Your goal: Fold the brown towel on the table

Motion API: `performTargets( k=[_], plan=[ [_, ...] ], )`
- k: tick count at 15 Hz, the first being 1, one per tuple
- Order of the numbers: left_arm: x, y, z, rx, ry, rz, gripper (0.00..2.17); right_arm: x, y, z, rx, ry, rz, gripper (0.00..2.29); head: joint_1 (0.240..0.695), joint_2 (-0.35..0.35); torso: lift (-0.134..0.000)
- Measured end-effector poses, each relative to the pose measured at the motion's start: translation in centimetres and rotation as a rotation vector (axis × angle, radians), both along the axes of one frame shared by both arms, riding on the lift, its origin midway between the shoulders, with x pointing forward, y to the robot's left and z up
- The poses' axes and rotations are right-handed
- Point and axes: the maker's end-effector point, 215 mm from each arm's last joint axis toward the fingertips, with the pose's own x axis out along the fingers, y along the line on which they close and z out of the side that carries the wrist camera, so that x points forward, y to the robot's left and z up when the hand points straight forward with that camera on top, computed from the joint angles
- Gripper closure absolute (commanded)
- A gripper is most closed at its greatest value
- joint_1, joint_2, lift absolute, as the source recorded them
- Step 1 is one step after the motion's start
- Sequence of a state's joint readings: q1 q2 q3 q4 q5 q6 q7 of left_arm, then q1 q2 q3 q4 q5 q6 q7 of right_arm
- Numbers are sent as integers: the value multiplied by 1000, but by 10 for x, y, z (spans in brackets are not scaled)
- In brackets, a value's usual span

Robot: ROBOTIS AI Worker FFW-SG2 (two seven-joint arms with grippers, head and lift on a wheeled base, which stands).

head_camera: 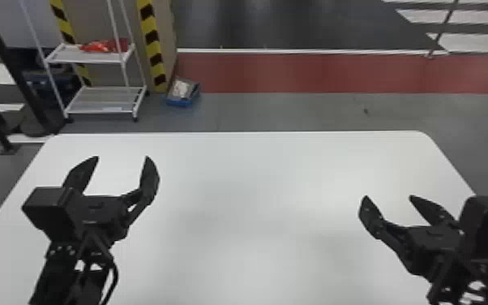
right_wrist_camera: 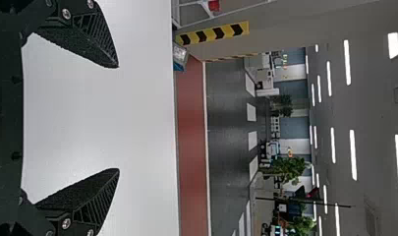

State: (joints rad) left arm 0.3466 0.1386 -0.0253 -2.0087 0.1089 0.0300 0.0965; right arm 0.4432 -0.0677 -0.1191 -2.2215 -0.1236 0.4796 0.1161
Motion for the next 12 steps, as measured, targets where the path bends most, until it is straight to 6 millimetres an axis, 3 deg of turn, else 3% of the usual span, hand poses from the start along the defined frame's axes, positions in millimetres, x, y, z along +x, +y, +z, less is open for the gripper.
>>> performTargets(
  k=[2, 8, 12],
  plan=[
    [0, -3, 8, 0, -14, -4, 80, 1, -3, 0, -32, -2, 4, 144, 695, -21, -111],
    [-3, -19, 6, 22, 0, -25, 80, 2, 0, 2, -33, -22, 22, 147, 695, -36, -111],
    [-6, -16, 4, 25, 3, -22, 80, -6, 2, 6, -18, -30, 26, 154, 695, -33, -111]
  ],
)
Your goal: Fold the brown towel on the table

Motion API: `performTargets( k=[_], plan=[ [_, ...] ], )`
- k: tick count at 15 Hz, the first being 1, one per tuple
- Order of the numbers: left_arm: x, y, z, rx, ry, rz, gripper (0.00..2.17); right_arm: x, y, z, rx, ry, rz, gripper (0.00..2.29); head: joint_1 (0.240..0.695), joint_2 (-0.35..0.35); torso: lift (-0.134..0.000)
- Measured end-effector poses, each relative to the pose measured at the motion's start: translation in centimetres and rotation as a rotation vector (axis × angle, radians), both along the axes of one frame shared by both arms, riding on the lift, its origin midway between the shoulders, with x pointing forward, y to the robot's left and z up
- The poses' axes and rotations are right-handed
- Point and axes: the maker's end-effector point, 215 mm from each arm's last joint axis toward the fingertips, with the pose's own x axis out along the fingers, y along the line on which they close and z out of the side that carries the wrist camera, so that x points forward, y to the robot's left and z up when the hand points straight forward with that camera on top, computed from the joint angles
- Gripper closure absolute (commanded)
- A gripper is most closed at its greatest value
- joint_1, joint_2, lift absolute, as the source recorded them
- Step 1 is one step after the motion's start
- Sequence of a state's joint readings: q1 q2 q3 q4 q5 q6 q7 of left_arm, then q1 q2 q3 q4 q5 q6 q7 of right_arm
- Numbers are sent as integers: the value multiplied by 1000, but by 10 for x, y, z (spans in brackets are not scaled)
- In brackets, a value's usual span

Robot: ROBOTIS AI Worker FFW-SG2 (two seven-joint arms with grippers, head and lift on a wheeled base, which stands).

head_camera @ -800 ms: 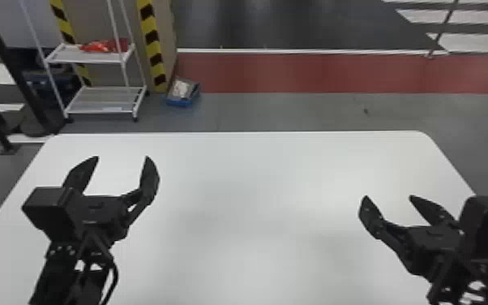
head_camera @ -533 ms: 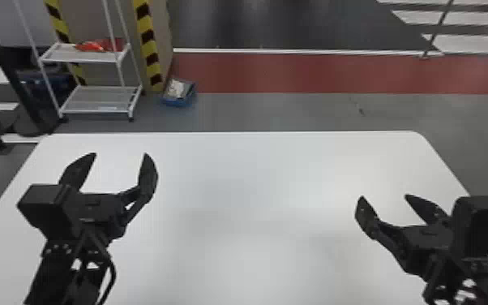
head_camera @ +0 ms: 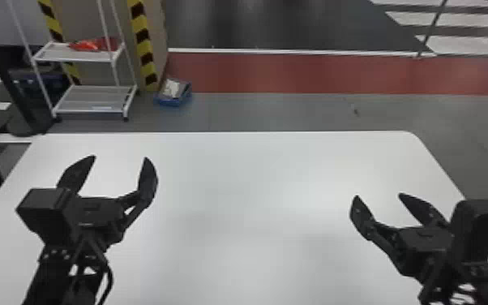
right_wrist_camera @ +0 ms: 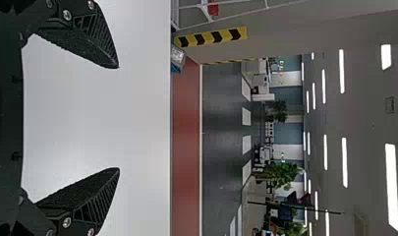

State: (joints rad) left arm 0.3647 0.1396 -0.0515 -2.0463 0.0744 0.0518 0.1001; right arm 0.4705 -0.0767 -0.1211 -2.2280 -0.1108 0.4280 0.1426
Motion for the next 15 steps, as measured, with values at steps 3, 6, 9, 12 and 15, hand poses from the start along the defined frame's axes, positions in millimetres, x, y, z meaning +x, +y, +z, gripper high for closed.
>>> performTargets(
  k=[3, 6, 9, 12, 15],
  plan=[
    [-3, 5, 0, 0, -4, 7, 80, 1, 0, 12, -2, -55, 2, 154, 695, -26, -111],
    [-5, 4, 0, -1, -5, 6, 80, 0, 3, 36, 35, -156, 14, 154, 695, -23, -111],
    [-9, 3, 4, -2, -12, 4, 80, 0, 3, 47, 49, -196, 15, 154, 695, -25, -111],
    [-11, 7, 5, 2, -11, 10, 80, 3, 7, 52, 53, -205, 21, 154, 695, -17, -111],
    [-10, 11, 5, 7, -11, 13, 80, 11, 9, 48, 57, -199, 23, 154, 695, -8, -111]
  ],
)
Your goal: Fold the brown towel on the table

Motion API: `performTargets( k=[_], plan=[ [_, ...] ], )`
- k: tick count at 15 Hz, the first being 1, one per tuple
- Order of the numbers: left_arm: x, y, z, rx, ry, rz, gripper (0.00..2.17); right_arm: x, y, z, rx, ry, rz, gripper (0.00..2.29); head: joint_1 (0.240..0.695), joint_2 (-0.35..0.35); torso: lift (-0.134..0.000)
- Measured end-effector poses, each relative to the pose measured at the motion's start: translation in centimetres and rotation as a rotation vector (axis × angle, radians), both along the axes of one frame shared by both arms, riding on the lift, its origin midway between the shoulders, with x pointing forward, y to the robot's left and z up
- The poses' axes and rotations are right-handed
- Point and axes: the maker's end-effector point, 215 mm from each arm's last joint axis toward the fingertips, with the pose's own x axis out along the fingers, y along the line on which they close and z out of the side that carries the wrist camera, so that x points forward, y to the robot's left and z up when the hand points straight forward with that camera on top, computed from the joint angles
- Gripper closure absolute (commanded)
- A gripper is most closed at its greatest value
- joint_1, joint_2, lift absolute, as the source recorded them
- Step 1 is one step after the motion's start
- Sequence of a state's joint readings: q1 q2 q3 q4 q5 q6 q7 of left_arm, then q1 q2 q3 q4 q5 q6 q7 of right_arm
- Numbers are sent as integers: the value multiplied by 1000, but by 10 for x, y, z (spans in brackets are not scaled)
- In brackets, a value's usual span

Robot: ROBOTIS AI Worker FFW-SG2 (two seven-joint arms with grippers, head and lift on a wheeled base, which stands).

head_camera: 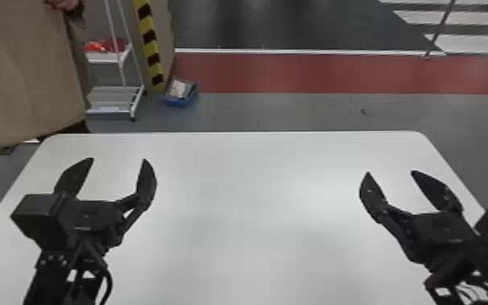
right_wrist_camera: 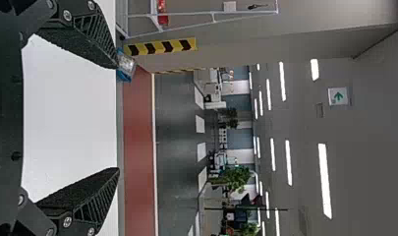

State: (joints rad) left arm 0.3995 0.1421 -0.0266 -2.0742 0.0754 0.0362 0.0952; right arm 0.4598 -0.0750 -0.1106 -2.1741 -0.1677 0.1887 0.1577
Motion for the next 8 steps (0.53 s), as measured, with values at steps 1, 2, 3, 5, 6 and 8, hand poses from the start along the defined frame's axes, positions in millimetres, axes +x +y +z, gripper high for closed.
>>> performTargets(
  k=[1, 2, 3, 5, 6, 8],
  plan=[
    [1, 1, -1, 1, 1, 0, 80, 3, 0, -3, 0, 3, -1, 154, 695, -7, -111],
    [4, 1, -2, 3, 3, -2, 80, 7, -1, -6, 1, 7, -2, 154, 695, -7, -111],
    [6, 1, -2, 4, 4, -3, 80, 10, -2, -8, 2, 8, -4, 154, 695, -8, -111],
    [11, -2, -2, 3, 3, -6, 80, 14, -3, -8, 4, 4, -5, 154, 695, -12, -111],
    [13, -4, -2, 2, 3, -8, 80, 15, -4, -7, 3, 2, -7, 154, 695, -15, -111],
    [16, -8, -1, 0, 2, -15, 80, 17, -8, -6, 2, -2, -12, 151, 695, -26, -111]
  ],
)
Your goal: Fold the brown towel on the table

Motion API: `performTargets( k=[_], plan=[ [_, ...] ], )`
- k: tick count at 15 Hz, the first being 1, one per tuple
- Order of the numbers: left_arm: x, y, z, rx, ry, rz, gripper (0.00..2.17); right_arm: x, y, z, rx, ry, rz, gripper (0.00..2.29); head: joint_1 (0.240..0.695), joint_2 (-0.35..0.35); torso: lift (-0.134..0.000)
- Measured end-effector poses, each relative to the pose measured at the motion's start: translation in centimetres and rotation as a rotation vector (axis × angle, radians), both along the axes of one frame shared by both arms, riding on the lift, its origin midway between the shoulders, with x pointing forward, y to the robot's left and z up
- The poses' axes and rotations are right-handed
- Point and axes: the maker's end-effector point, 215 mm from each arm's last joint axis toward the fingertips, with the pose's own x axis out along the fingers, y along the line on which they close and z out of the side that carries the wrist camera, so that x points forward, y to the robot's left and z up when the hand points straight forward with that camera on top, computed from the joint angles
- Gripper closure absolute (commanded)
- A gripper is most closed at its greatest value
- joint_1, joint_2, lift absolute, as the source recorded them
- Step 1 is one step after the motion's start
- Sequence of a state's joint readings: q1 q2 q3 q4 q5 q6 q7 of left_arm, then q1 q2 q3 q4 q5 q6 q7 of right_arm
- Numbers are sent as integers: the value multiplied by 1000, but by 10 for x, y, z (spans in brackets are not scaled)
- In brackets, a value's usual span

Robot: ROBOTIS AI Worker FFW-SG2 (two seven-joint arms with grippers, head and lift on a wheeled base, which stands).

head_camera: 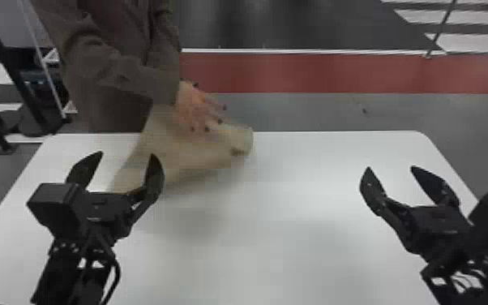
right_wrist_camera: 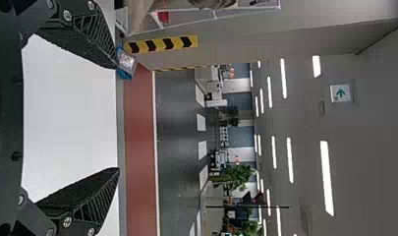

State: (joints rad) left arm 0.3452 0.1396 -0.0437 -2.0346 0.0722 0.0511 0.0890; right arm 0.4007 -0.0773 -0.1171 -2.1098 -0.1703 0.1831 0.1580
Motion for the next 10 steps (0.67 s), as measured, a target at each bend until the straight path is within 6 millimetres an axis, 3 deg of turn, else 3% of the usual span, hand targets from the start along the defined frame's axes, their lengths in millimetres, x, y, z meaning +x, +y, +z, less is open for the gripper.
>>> performTargets(
  k=[10],
  plan=[
    [-2, 2, -8, 14, 13, 4, 76, 0, -4, -4, 4, -7, -7, 144, 695, -28, -111]
  ],
)
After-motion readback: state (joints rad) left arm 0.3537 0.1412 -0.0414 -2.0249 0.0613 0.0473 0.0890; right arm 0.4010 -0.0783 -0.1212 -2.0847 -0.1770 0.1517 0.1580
